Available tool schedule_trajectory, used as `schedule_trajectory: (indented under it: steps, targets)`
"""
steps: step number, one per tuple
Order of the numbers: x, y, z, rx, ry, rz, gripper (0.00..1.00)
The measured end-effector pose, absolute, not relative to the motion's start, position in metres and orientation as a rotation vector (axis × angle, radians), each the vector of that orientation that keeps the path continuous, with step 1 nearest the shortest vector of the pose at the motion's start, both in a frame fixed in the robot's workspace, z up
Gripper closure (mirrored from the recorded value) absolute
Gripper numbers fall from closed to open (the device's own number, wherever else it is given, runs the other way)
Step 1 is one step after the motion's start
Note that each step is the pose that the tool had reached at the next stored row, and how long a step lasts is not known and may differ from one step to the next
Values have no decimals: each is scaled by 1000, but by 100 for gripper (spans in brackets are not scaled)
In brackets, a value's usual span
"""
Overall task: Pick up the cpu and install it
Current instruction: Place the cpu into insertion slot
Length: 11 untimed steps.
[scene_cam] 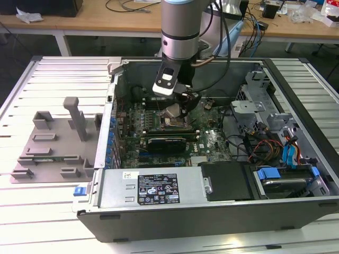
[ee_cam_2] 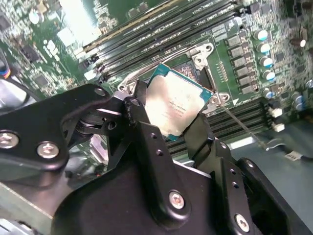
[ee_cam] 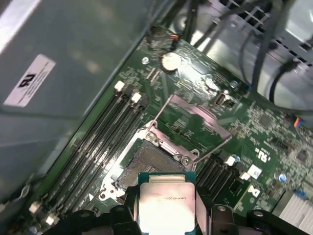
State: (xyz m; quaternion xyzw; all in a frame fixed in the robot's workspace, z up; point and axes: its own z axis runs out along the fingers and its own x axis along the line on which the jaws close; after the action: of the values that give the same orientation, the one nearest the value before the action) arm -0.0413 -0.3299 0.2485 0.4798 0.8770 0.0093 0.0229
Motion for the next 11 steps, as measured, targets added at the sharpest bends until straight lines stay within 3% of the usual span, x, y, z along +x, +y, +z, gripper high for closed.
schedule_trajectory:
  steps: [11]
  targets:
    - [-41, -330, 247, 1870, 2465, 18, 45]
